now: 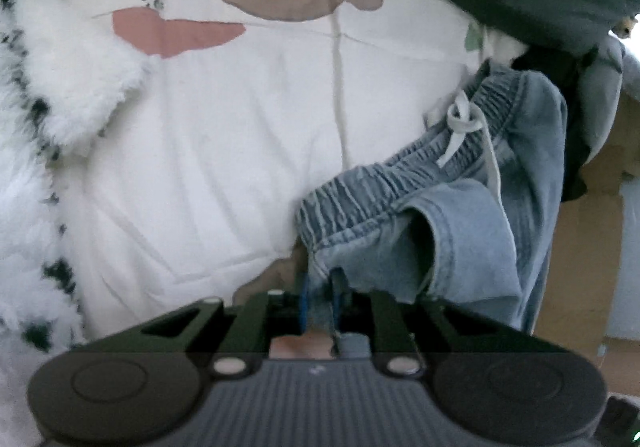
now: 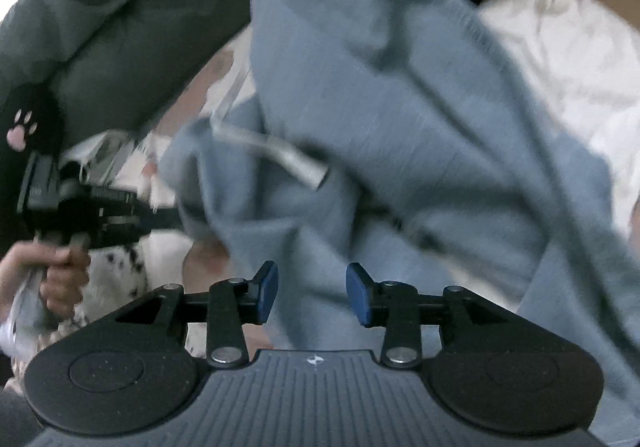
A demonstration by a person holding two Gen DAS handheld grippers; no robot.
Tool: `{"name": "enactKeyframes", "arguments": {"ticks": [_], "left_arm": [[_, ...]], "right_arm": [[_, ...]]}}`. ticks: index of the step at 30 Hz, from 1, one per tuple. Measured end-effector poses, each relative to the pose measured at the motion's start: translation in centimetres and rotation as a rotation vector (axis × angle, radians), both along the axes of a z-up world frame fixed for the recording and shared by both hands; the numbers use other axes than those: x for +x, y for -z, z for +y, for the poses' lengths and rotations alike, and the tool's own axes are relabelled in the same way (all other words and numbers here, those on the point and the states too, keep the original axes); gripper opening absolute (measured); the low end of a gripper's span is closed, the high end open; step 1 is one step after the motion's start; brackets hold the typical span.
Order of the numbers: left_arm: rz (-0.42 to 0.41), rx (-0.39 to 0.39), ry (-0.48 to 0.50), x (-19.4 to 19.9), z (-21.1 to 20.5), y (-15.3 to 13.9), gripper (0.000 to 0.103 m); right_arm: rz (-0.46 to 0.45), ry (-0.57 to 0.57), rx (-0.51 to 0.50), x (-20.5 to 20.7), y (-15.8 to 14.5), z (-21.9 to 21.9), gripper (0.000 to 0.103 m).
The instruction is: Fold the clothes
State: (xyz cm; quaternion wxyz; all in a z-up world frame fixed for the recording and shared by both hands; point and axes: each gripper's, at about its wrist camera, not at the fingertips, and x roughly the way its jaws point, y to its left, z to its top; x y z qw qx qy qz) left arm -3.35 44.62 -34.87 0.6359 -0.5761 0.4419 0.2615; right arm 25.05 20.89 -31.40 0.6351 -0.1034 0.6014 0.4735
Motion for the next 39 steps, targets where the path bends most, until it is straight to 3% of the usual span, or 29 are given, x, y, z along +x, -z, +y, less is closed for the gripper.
{"name": "enactKeyframes", "arguments": {"ticks": [4, 9, 15, 20, 29, 32, 34, 37, 39], "left_arm": [[-0.012, 0.067, 0.070, 0.3, 1.6, -2.2, 0.046], [-0.033, 0.157, 0.042, 0.4, 3.8, -4.4, 0.055], [-0.093, 0.195, 0.002, 3.9, 6.9, -4.1, 0.055], [-0.165, 0.179, 0.019, 7.9, 8.5, -3.3, 0.055], [-0.193, 0.103, 0.052, 14.6, 9.0, 0.7, 0.056], [-0.194, 0.087, 0.033, 15.8, 9.0, 2.2, 0.051], [-0.195, 0.068, 0.037, 16.3, 8.9, 2.9, 0.021], [-0.198, 0.048, 0.037, 16.5, 8.9, 3.5, 0.004], [-0.215, 0.072, 0.032, 16.2, 8.8, 3.1, 0.000]], "right_arm": [[-0.059, 0.022, 0.023, 2.4, -1.3, 0.8, 0.045], [-0.109, 0.022, 0.042, 3.9, -1.8, 3.1, 0.045], [-0.135, -0.008, 0.057, 3.8, -1.9, 5.6, 0.045], [-0.140, -0.006, 0.068, 3.7, -2.1, 6.4, 0.045], [-0.182, 0.006, 0.063, 3.2, -2.8, 6.6, 0.045], [-0.193, 0.017, 0.055, 3.1, -2.8, 6.2, 0.045], [-0.207, 0.022, 0.042, 3.1, -2.7, 5.9, 0.045], [-0.203, 0.025, 0.048, 3.2, -2.5, 5.3, 0.045], [-0.202, 0.035, 0.049, 3.3, -2.5, 5.0, 0.045]]}}
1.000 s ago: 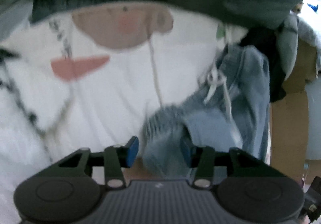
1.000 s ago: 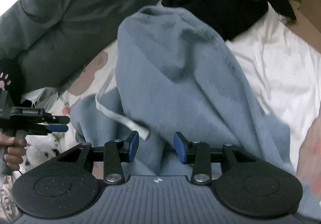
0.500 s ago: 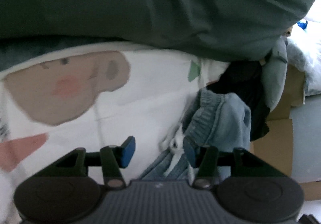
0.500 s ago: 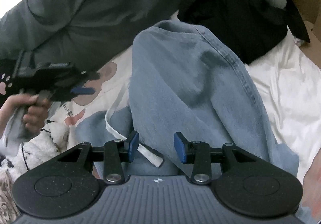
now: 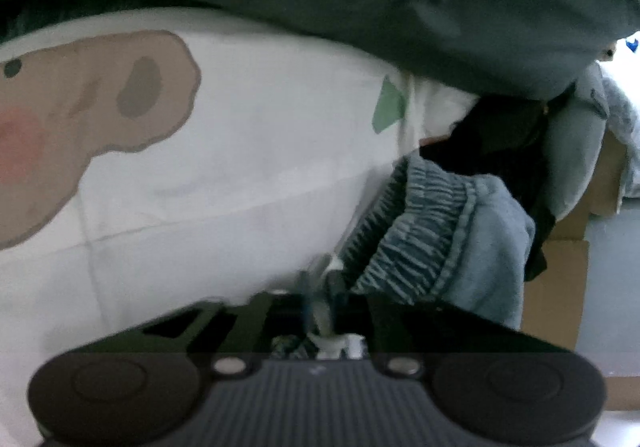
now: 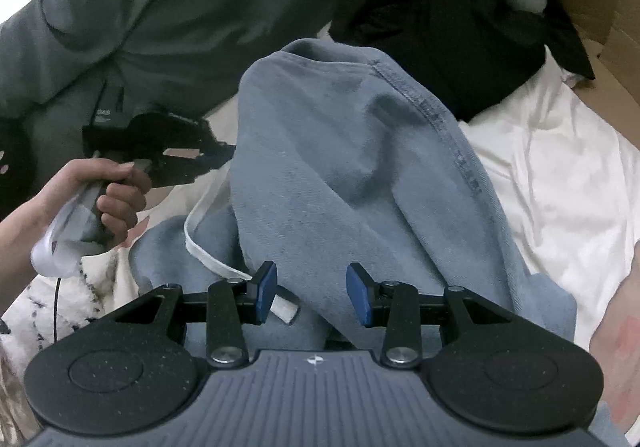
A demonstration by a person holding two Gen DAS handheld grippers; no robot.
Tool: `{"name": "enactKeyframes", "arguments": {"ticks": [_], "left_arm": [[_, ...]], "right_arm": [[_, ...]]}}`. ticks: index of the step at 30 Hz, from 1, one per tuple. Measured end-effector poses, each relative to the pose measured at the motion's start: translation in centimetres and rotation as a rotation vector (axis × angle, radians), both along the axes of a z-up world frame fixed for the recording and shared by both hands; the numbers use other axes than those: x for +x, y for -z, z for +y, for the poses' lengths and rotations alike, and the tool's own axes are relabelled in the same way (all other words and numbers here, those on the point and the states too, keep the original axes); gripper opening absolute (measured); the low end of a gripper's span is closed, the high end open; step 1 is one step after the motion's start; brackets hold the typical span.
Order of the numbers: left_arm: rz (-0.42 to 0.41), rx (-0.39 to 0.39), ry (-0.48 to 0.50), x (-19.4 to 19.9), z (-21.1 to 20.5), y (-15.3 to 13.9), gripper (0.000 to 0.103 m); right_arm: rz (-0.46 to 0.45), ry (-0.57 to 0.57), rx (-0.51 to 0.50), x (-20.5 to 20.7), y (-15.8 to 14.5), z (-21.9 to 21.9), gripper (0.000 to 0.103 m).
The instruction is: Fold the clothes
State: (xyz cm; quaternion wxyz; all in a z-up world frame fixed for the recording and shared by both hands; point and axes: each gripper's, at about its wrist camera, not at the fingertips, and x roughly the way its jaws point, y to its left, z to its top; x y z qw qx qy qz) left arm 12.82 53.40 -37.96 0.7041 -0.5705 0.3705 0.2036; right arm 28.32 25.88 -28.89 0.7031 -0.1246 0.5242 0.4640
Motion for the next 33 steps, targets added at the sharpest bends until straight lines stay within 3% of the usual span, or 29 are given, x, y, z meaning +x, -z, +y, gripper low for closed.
{"name": "enactKeyframes", "arguments": {"ticks": [6, 17, 22, 29, 32, 33], "left_arm": [[-0.071, 0.047, -0.024, -1.5, -0.3, -3.2, 0.000], [-0.179, 0.072, 0.085, -2.0, -4.3, -7.6, 0.000], [-0.170, 0.089, 0.189, -0.8, -7.2, -6.7, 0.000], [-0.078, 0.081, 0.298, 0.9, -10.6, -3.4, 0.000], [-0.061, 0.097, 0.333, 0.9, -10.7, -3.8, 0.012], [-0.060, 0.100, 0.346, 0.7, -10.5, -4.2, 0.022]], "right_arm": [[-0.020, 0.026, 0.009, 0.0, -0.1, -0.3, 0.046], [-0.025, 0.053, 0.047, 0.0, -0.4, -0.3, 0.046], [-0.027, 0.073, 0.058, 0.2, -0.7, -0.5, 0.046], [-0.016, 0.108, 0.063, 0.8, -0.7, -0.6, 0.046], [-0.018, 0.101, 0.061, 0.7, -0.7, -0.7, 0.046], [-0.018, 0.100, 0.059, 0.7, -0.6, -0.7, 0.046]]}}
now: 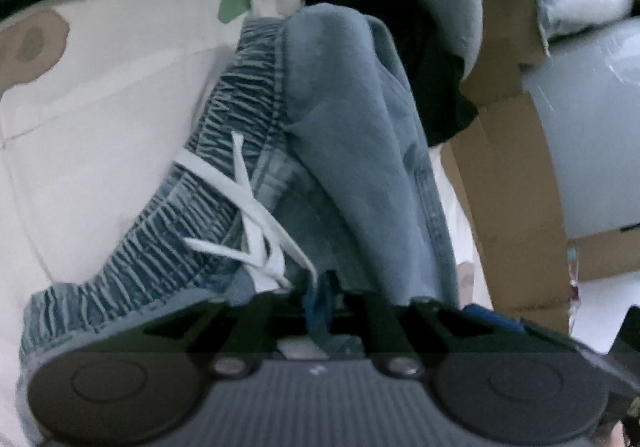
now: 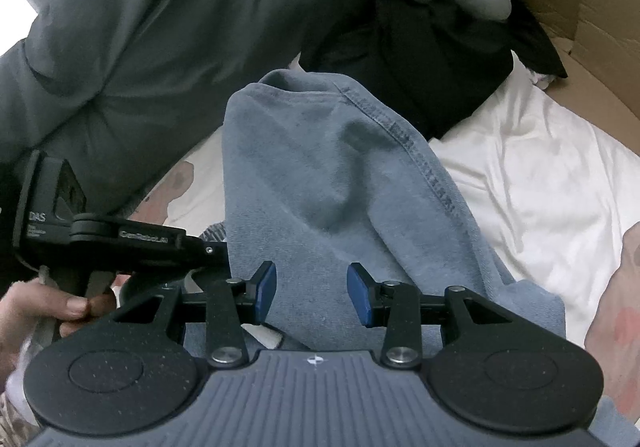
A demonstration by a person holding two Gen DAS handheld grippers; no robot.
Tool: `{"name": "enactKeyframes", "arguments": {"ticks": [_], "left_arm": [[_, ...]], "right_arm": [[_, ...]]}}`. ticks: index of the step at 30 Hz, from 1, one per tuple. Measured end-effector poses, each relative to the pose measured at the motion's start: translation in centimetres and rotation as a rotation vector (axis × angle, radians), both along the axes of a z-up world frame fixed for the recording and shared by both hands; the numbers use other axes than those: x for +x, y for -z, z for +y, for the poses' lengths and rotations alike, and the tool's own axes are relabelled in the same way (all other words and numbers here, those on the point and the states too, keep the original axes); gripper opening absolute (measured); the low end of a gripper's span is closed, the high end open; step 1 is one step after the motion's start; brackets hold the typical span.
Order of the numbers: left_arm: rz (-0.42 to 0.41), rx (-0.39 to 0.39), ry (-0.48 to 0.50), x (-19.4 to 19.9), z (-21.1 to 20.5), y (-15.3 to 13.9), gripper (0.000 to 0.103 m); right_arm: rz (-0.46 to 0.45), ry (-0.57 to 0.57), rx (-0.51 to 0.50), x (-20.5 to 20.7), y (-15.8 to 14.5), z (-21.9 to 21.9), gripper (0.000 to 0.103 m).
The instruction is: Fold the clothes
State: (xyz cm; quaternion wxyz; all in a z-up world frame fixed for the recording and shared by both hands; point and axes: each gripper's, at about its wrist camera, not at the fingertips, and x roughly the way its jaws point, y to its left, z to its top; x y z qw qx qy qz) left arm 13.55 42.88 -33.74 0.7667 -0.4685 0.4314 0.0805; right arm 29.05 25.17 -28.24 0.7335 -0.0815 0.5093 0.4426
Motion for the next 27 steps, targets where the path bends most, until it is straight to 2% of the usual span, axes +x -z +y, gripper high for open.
{"name": "enactKeyframes", "arguments": {"ticks": [1, 4, 5, 9, 12, 19, 25, 26, 27], "left_arm": [[-0.005, 0.004, 0.009, -0.2, 0.1, -0.5, 0.033], [-0.026, 0.018, 0.036, -1.0, 0.5, -2.3, 0.051], [-0.031, 0.019, 0.044, -1.3, 0.6, -2.9, 0.053], [-0.041, 0.039, 0.018, -2.8, 1.9, -4.6, 0.052], [-0.030, -0.008, -0.106, -3.3, 4.1, -4.5, 0.051], [0.087, -0.006, -0.301, -3.1, 8.4, -0.8, 0.047], [0.125, -0.025, -0.310, -1.8, 9.8, 2.1, 0.047], [0.133, -0.025, -0.306, -1.4, 9.8, 2.6, 0.045], [0.139, -0.028, -0.295, -1.1, 9.8, 3.0, 0.033]], "right_arm": [[0.002, 0.000, -0.001, 0.0, 0.1, -0.1, 0.047], [0.008, 0.004, -0.003, 0.0, 0.3, -0.3, 0.050], [0.010, 0.005, -0.002, 0.0, 0.3, -0.3, 0.050], [0.017, 0.005, -0.003, -0.3, 0.5, -0.4, 0.050], [0.014, -0.003, -0.006, -0.6, 0.6, -0.4, 0.050], [0.013, 0.001, -0.008, -0.5, 0.6, -0.7, 0.050], [0.016, 0.009, -0.013, -0.4, 0.8, -1.0, 0.050], [0.015, 0.011, -0.013, -0.4, 0.9, -1.1, 0.050], [0.015, 0.012, -0.013, -0.4, 0.9, -1.1, 0.050]]}}
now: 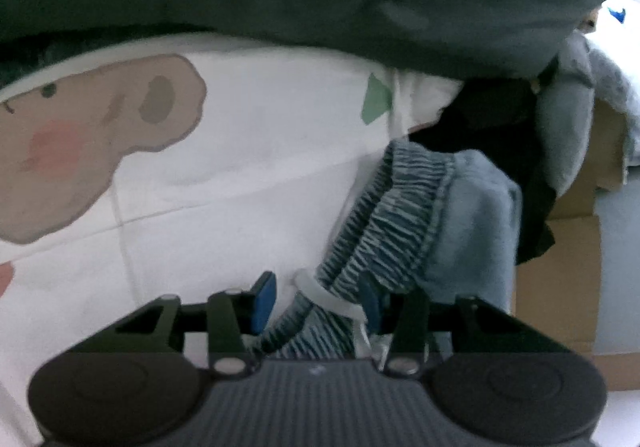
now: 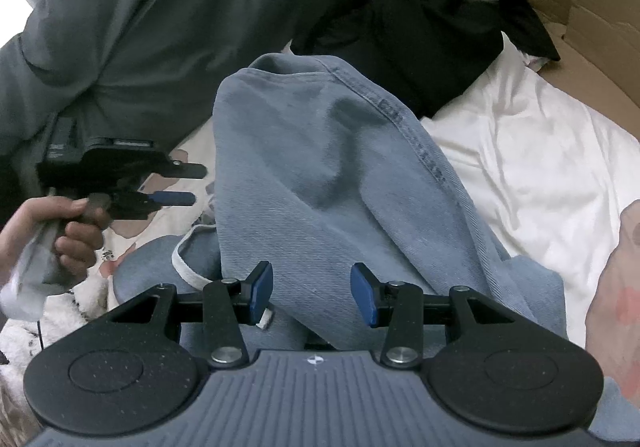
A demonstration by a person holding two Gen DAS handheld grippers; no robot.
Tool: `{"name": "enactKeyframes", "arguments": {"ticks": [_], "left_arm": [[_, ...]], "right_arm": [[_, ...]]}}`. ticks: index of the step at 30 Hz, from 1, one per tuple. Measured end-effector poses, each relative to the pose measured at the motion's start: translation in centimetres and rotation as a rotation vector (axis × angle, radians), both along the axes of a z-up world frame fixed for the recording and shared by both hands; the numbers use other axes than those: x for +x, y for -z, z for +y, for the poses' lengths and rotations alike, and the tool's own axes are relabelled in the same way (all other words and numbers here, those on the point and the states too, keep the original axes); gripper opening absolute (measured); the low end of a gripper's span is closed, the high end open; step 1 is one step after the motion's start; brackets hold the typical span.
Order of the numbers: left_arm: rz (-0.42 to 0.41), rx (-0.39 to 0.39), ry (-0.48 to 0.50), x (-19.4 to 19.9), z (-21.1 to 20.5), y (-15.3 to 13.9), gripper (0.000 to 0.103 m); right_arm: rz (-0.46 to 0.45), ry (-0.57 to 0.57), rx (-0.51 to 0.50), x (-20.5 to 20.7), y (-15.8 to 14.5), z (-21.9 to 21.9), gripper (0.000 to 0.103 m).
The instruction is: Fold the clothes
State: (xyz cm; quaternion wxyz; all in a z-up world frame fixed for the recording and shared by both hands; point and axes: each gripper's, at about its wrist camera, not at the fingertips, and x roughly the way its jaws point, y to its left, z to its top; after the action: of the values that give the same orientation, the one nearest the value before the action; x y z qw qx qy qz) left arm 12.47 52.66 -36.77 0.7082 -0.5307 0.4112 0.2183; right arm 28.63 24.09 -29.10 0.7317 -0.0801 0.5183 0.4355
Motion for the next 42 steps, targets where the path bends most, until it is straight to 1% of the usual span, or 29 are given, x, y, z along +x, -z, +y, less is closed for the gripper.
{"name": "enactKeyframes", "arguments": {"ticks": [1, 3, 5, 6, 7, 9, 12, 15, 19, 22, 24, 26, 27, 28, 29, 30, 31, 32, 34, 36, 40, 42], "left_arm": [[0.022, -0.002, 0.006, 0.3, -0.1, 0.5, 0.018], [0.057, -0.007, 0.013, 0.9, -0.2, 1.4, 0.016], [0.056, -0.002, 0.005, 0.8, -0.1, 2.0, 0.003], [0.057, 0.018, -0.008, 0.6, 0.0, 1.8, 0.001], [0.058, 0.041, -0.022, 0.3, 0.1, 1.5, 0.001], [0.028, 0.088, -0.044, -0.3, 0.2, 0.2, 0.000], [-0.035, 0.102, -0.067, -1.5, 0.6, -1.9, 0.000], [-0.107, 0.101, -0.052, -2.3, 0.3, -4.2, 0.000], [-0.197, 0.087, 0.015, -2.2, -0.9, -6.9, 0.000], [-0.259, 0.064, 0.087, -1.9, -3.1, -8.3, 0.000], [-0.282, 0.041, 0.151, -1.4, -5.0, -8.7, 0.000], [-0.270, 0.026, 0.222, -0.9, -7.2, -8.9, 0.001], [-0.261, 0.020, 0.257, -0.7, -8.3, -9.0, 0.004], [-0.244, 0.016, 0.295, -0.2, -9.2, -8.8, 0.013], [-0.231, 0.010, 0.324, -0.1, -9.9, -8.7, 0.019], [-0.218, 0.004, 0.352, -0.1, -10.7, -8.7, 0.031], [-0.217, 0.000, 0.364, -0.3, -11.1, -8.7, 0.038], [-0.215, 0.002, 0.365, -0.6, -11.2, -8.8, 0.040], [-0.208, 0.006, 0.363, -1.3, -11.2, -9.2, 0.048], [-0.203, 0.013, 0.340, -2.6, -10.6, -9.9, 0.052], [-0.167, 0.055, 0.269, -4.9, -8.5, -11.1, 0.052], [-0.133, 0.080, 0.222, -6.2, -7.3, -11.3, 0.052]], "right_arm": [[-0.001, 0.002, 0.000, 0.0, 0.0, 0.0, 0.050], [-0.003, 0.003, 0.000, 0.0, 0.0, 0.1, 0.050], [-0.004, 0.001, 0.001, 0.0, -0.1, 0.2, 0.050], [-0.005, 0.000, 0.001, 0.0, -0.1, 0.2, 0.050], [-0.006, -0.001, 0.002, 0.0, -0.1, 0.2, 0.050], [-0.010, -0.002, 0.002, 0.0, -0.2, 0.2, 0.050], [-0.008, 0.004, -0.002, 0.2, -0.1, 0.0, 0.050], [-0.006, 0.007, -0.003, 0.1, -0.1, -0.1, 0.050], [-0.003, 0.011, 0.001, 0.0, 0.0, -0.1, 0.050], [-0.004, 0.011, 0.006, 0.0, -0.1, 0.1, 0.050], [-0.009, 0.013, 0.009, 0.0, -0.2, 0.1, 0.050], [-0.012, 0.015, 0.008, 0.2, -0.4, 0.0, 0.050], [-0.013, 0.015, 0.007, 0.4, -0.5, 0.0, 0.050], [-0.021, 0.016, 0.002, 0.5, -0.7, 0.0, 0.050], [-0.029, 0.014, -0.001, 0.6, -0.9, 0.0, 0.050], [-0.038, 0.013, -0.004, 0.8, -1.1, 0.0, 0.050], [-0.046, 0.009, -0.004, 0.9, -1.3, -0.1, 0.050], [-0.058, 0.005, -0.005, 1.1, -1.5, -0.1, 0.050], [-0.084, -0.004, -0.006, 1.5, -1.9, 0.0, 0.050], [-0.100, -0.012, -0.009, 2.0, -2.3, 0.3, 0.050], [-0.128, -0.040, -0.005, 3.2, -3.0, 1.6, 0.050], [-0.143, -0.058, 0.002, 4.0, -3.3, 2.8, 0.050]]}}
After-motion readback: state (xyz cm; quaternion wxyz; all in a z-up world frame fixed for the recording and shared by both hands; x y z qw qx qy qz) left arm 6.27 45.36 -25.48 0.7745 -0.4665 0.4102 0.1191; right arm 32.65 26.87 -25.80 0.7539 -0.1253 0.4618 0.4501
